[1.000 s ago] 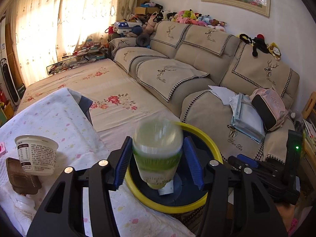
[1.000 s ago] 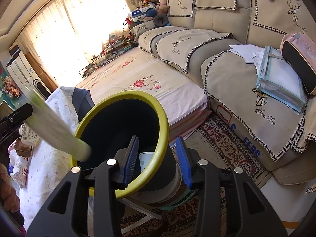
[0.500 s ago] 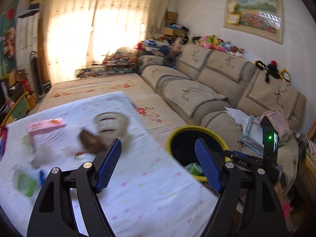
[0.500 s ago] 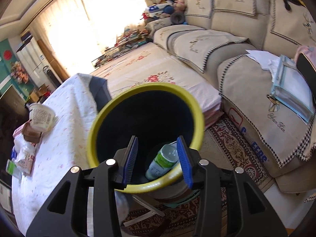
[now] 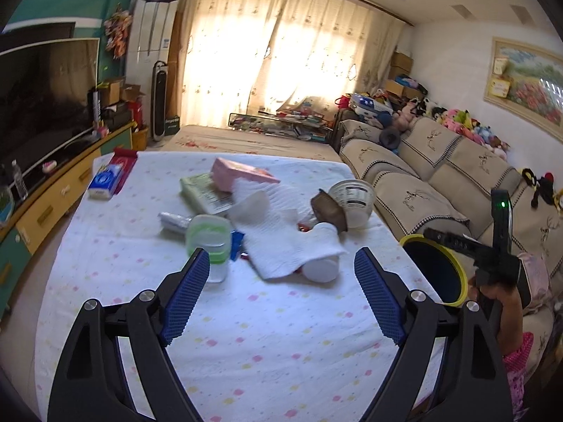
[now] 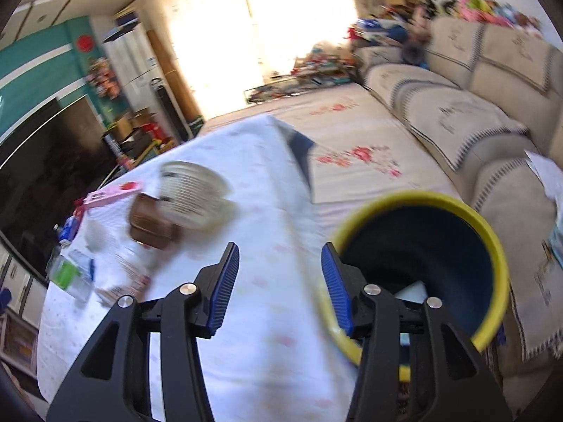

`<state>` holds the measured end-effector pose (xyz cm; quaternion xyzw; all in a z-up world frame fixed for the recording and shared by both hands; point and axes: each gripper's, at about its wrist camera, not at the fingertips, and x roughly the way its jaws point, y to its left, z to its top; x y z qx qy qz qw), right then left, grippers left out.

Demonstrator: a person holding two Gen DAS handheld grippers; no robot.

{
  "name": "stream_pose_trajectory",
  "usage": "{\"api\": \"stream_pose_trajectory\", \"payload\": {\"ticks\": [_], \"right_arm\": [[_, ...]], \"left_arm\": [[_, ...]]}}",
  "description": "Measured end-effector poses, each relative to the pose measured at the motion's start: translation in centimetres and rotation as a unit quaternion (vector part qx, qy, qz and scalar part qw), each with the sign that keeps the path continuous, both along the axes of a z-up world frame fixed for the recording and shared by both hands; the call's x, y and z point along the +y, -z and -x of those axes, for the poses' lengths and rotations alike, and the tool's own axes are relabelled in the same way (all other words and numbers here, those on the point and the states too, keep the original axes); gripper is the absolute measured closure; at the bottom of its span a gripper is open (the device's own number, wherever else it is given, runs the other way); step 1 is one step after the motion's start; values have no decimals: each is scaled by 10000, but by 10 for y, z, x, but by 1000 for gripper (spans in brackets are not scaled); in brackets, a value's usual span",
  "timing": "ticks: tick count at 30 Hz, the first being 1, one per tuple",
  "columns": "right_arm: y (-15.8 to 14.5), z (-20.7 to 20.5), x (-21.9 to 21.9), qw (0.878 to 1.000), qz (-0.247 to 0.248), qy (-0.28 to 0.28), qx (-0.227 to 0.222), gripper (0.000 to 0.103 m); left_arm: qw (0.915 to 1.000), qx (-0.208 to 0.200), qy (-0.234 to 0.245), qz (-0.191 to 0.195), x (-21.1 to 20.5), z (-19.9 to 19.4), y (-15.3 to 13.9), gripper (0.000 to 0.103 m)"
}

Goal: Collect trash
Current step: 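Move the right gripper to the white yogurt cup and grasp it, then carry the yogurt cup over the bin and open the right gripper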

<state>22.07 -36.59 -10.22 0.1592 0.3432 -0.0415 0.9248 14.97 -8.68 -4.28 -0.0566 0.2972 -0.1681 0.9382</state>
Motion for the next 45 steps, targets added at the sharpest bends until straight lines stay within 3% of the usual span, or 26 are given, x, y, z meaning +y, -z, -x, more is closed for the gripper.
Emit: {"api": "stream_pose_trajectory", "payload": {"ticks": [4, 14, 23, 26, 28, 32, 40, 45], "right_arm": [[-10, -32, 27, 9999, 78, -127, -49, 41], [-8, -102, 67, 9998, -22, -77, 190, 26], [8, -134, 81, 9980, 14, 177, 611, 22], [14, -137, 81, 9974, 27, 229, 683, 22], [17, -137, 82, 9973, -18, 206, 698, 30], [14, -132, 85, 9979, -15, 161, 626, 31], [-14, -94, 76, 9998, -76, 89, 175, 31], [-25, -56, 45, 9994, -47, 352, -35, 31]], "left_arm": [[9999, 45, -19, 118, 15, -2, 6, 20], [9995, 111, -116, 258, 39, -4, 12, 20], [9988, 213, -229, 385, 64, -9, 20, 20], [9986, 241, -242, 394, 69, -11, 21, 20], [9984, 280, -242, 418, 71, -12, 23, 20], [9985, 302, -239, 400, 72, -12, 25, 20], [9989, 261, -158, 355, 63, -9, 24, 20], [9994, 223, -60, 259, 52, -6, 21, 20]]}}
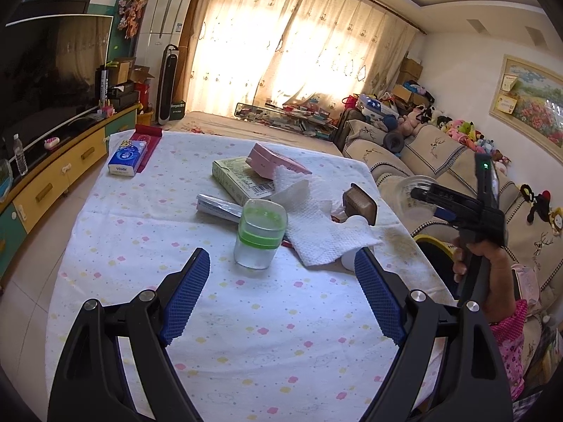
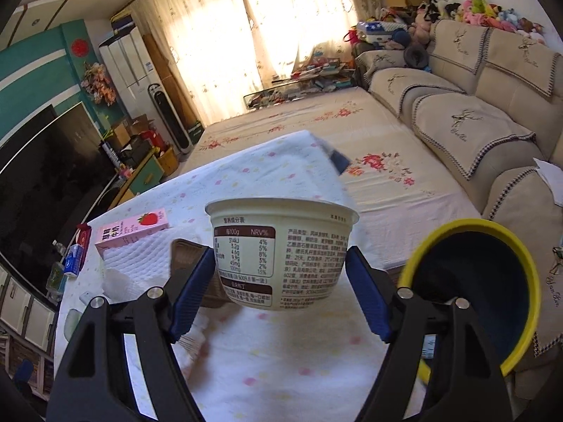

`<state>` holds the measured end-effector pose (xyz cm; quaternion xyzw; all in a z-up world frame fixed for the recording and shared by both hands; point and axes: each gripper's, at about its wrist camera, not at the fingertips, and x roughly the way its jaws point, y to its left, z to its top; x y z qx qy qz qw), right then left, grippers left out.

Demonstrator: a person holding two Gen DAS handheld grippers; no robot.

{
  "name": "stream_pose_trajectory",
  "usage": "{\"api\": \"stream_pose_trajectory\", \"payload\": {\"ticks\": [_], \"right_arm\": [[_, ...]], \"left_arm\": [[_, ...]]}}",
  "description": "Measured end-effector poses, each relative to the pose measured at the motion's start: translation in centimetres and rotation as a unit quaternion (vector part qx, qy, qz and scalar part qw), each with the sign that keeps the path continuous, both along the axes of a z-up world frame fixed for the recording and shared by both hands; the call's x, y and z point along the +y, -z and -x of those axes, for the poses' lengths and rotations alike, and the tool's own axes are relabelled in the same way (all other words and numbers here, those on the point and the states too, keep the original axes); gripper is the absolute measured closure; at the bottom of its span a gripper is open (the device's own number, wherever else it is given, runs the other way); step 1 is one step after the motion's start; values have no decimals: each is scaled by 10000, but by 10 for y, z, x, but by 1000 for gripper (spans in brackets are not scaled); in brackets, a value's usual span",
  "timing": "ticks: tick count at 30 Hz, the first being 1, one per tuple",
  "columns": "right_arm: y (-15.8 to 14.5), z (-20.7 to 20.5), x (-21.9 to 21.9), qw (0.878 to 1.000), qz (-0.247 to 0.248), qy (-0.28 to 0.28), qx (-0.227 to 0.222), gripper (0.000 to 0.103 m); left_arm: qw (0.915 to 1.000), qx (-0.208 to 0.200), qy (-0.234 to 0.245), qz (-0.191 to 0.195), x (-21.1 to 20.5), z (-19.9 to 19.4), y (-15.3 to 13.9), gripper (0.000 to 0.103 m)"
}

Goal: Collect trash
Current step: 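Carry the yogurt cup over the bin and open the right gripper, then reach the left gripper to the clear green-banded cup and grasp it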

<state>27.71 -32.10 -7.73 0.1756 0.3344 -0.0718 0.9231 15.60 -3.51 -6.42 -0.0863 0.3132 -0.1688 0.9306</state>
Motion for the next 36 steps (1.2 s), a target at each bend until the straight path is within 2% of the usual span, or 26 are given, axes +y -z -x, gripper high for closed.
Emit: {"api": "stream_pose_trajectory", "payload": {"ticks": [8, 15, 24, 28, 31, 36], "right_arm": [[16, 62, -81, 9961, 56, 880, 74, 31], [54, 88, -141, 9887, 7, 1417, 489, 31], [94, 83, -160, 9859, -16, 1421, 881, 30], [101, 78, -160, 9860, -48, 1360, 963, 30], [104, 75, -163, 9863, -97, 1332, 965, 24], [101, 78, -165, 9866, -132, 1357, 898, 24]], "left_arm": [[9997, 31, 201, -132, -31, 0, 2, 20], [9985, 121, 455, -270, -67, -7, 9, 20], [9968, 210, 599, -479, -95, -13, 13, 20], [9961, 282, 649, -519, -103, -17, 18, 20], [9956, 298, 701, -544, -110, -19, 19, 20], [9954, 344, 691, -563, -112, -24, 23, 20]]}}
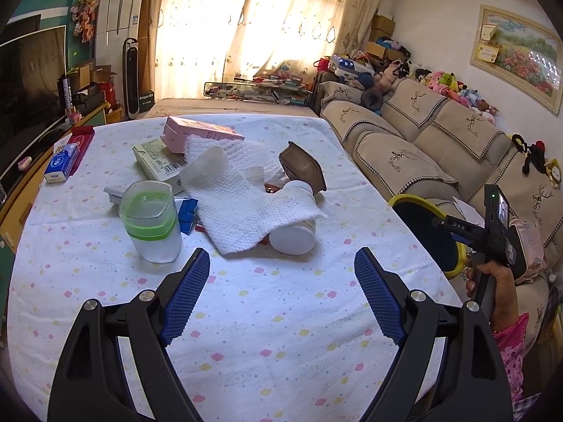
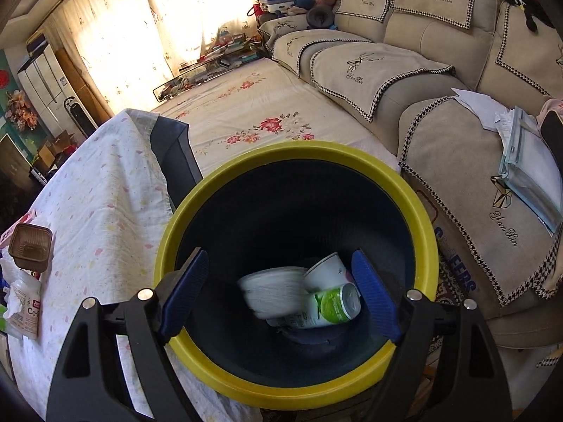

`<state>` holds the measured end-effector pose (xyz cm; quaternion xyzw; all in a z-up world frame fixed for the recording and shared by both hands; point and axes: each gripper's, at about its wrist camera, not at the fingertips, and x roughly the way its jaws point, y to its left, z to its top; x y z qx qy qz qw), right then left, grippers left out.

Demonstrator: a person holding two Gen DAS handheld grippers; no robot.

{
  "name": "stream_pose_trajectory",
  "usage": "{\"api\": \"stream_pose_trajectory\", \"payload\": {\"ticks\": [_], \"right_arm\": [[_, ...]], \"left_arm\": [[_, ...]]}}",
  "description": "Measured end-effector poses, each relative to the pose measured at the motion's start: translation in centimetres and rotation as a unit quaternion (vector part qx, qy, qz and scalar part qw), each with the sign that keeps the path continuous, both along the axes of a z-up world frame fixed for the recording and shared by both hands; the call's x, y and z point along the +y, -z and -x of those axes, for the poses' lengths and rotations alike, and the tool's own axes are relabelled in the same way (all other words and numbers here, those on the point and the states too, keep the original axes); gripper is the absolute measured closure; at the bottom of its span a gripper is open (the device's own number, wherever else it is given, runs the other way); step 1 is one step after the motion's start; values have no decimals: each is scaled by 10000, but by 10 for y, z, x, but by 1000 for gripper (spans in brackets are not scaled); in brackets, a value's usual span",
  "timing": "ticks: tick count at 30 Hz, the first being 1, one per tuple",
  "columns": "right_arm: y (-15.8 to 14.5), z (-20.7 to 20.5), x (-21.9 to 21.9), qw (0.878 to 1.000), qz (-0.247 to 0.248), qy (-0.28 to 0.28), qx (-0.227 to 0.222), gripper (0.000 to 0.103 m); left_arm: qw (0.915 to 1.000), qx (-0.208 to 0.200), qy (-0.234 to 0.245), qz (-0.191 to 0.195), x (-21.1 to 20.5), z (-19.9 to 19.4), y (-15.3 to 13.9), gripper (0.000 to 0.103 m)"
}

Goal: Collect trash
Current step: 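Reach the left gripper to the clear green-banded cup and grasp it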

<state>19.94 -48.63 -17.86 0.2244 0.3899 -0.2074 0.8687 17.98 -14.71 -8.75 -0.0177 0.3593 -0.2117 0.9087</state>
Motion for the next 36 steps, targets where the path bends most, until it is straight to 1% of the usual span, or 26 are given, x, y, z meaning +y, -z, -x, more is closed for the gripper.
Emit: {"api": "stream_pose_trajectory", "payload": {"ticks": [8, 13, 19, 22, 24, 30, 36], "right_arm": [[1, 0, 5, 10000, -49, -48, 21, 24], [2, -5, 14, 9998, -46, -190, 34, 24], [2, -9, 22, 9995, -11, -300, 75, 24], [2, -9, 23, 9995, -17, -304, 86, 24], [2, -10, 23, 9995, -22, -305, 93, 24], [4, -11, 24, 9993, -38, -341, 117, 24], [7, -13, 22, 9992, -77, -357, 151, 24]], "left_arm": [[9993, 46, -381, -1, 26, -11, 6, 20], [9974, 17, -712, -145, 43, -21, 8, 20], [9939, 46, -1027, -393, 59, -49, 18, 20], [9927, 96, -1068, -547, 60, -64, 26, 22], [9919, 200, -1079, -639, 60, -76, 33, 25], [9915, 442, -1022, -674, 57, -98, 49, 32], [9913, 506, -975, -720, 51, -106, 53, 38]]}}
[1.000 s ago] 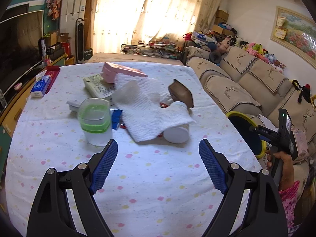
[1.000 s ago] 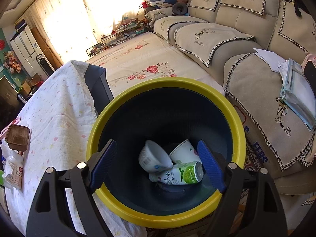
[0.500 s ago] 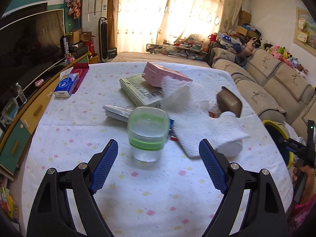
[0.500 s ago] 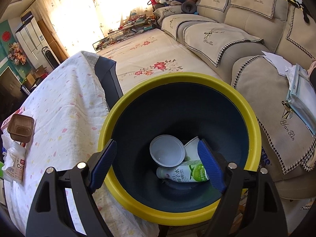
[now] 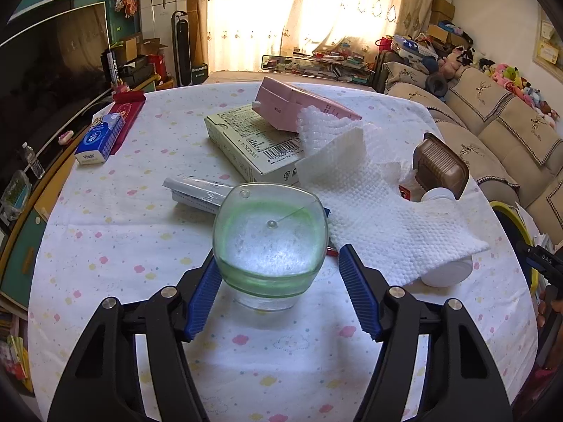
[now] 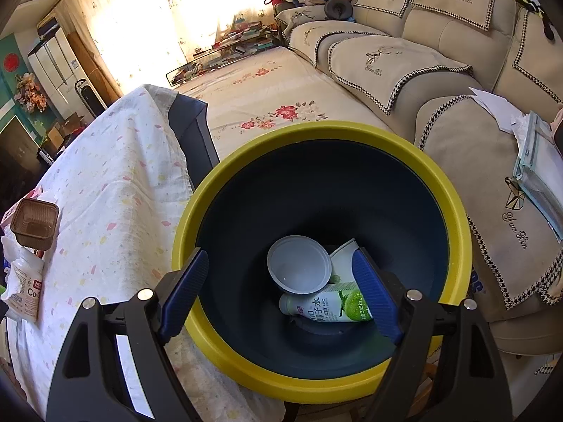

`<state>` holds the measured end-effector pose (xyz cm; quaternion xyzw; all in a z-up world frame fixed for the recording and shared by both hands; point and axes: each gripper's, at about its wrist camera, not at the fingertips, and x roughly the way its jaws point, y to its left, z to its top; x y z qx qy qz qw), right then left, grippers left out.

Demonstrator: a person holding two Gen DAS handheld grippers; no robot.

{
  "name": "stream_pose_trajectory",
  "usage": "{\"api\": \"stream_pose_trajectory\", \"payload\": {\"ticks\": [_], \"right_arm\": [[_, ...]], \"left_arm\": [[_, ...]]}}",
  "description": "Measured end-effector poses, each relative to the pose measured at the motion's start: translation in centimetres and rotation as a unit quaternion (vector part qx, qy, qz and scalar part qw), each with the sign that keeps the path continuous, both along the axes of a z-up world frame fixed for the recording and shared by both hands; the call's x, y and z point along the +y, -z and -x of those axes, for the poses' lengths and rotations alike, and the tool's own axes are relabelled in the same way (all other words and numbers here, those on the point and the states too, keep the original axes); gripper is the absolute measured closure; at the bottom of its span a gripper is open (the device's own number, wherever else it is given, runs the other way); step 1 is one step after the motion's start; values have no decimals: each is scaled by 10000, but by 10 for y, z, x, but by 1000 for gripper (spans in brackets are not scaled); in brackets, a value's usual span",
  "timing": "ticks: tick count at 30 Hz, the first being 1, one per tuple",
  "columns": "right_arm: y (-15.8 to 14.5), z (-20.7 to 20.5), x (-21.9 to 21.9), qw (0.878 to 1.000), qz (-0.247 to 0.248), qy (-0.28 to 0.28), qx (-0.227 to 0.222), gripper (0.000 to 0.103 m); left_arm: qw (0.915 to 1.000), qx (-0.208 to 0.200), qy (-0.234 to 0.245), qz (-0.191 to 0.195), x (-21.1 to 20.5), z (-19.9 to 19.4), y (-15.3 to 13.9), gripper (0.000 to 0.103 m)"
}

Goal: Collect trash
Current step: 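Reach the left gripper to the clear green-banded cup and grasp it, then carry the clear cup over the bin and open the left gripper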

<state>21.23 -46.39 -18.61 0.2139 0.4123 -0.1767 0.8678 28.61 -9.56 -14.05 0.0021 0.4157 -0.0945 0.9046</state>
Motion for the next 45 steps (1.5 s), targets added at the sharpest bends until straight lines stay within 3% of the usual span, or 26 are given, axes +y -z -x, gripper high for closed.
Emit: {"api": "stream_pose_trajectory", "payload": {"ticks": [8, 15, 25, 34, 45], "right_arm": [[1, 0, 1, 10000, -12, -33, -3, 24], [-1, 2, 3, 10000, -16, -69, -50, 24], [-4, 10, 0, 9998, -76, -58, -146, 24], [-8, 26, -11, 9995, -134, 34, -273, 24], [-8, 59, -42, 9981, -239, 398, -400, 24]], "left_arm": [[9999, -1, -40, -108, 2, -5, 2, 52], [9999, 75, -65, -23, 6, -3, 0, 52], [9998, -74, 209, -10, -9, 31, -25, 52], [9950, -235, 970, -19, -68, 59, -52, 52], [9766, -148, 2143, 117, -184, 61, -60, 52]]}}
